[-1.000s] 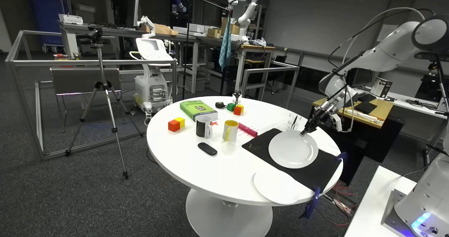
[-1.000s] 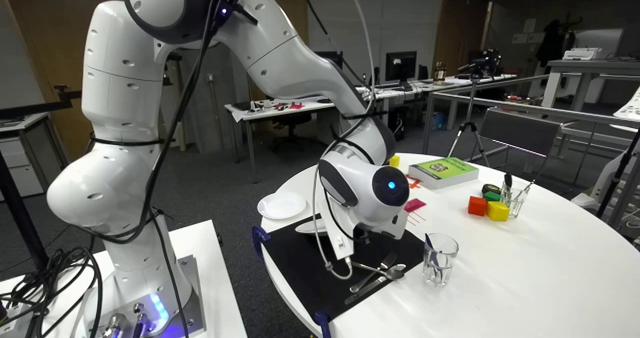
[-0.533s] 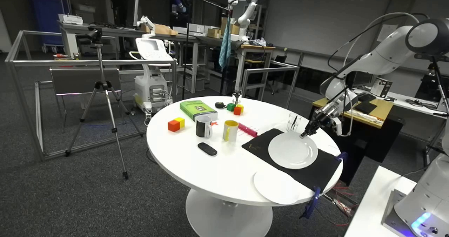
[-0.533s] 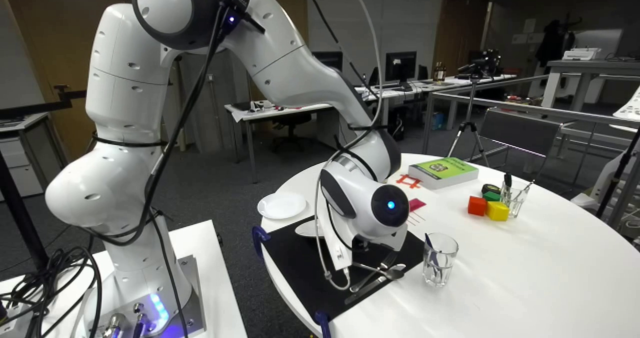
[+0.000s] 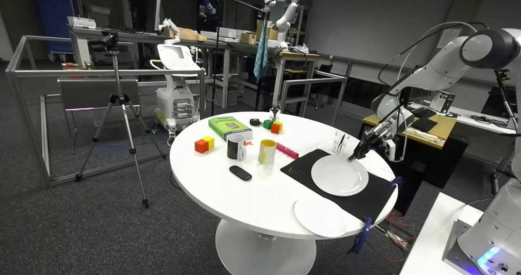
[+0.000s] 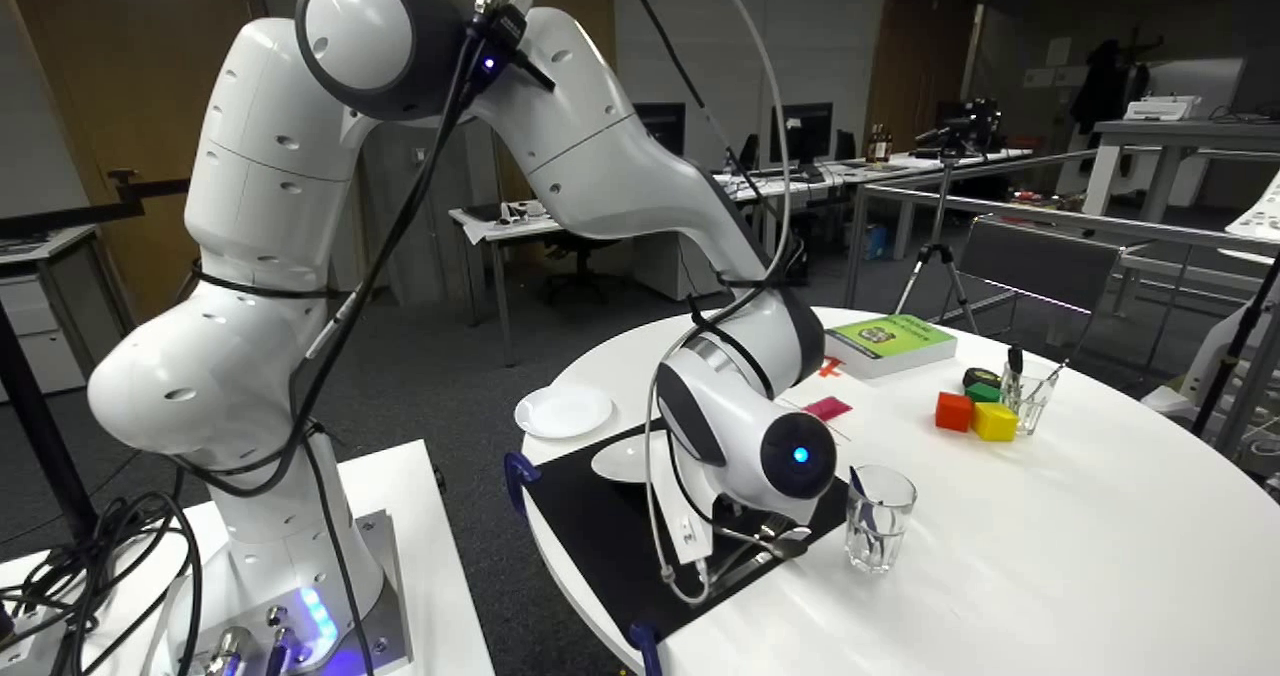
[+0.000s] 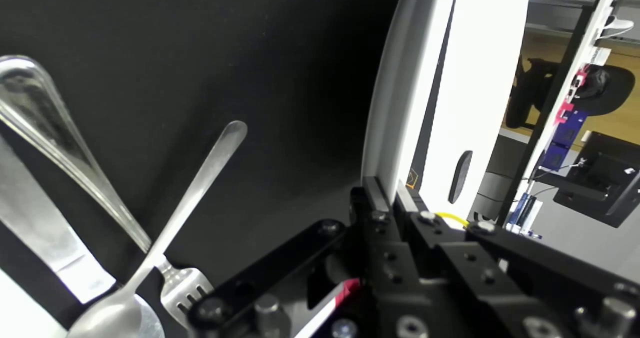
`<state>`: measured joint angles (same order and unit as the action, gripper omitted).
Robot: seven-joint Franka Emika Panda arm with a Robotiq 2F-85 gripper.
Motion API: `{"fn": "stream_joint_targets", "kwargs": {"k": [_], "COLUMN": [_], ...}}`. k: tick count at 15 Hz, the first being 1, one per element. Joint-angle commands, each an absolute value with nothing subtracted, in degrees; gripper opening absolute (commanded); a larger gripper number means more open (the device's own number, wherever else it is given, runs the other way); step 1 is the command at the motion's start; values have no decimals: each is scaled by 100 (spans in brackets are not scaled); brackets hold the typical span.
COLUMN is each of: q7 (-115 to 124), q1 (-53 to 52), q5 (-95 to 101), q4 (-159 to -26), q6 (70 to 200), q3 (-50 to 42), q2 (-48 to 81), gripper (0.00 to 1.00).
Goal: Put the white ceramic plate on the black mat
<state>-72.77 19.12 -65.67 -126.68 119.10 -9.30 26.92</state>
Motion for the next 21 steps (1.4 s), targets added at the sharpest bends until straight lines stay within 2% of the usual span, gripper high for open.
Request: {"fn": "stream_joint_targets", "kwargs": {"k": [1,21], "q7": [-7632,-7520], "q1": [1893,1871], "q5": [-6701,-6667], "q4": [-12426,-11821], "q6": [11956,11348], "q3": [-945,-977], "q2": [3140,3990], "gripper": [1,1]}}
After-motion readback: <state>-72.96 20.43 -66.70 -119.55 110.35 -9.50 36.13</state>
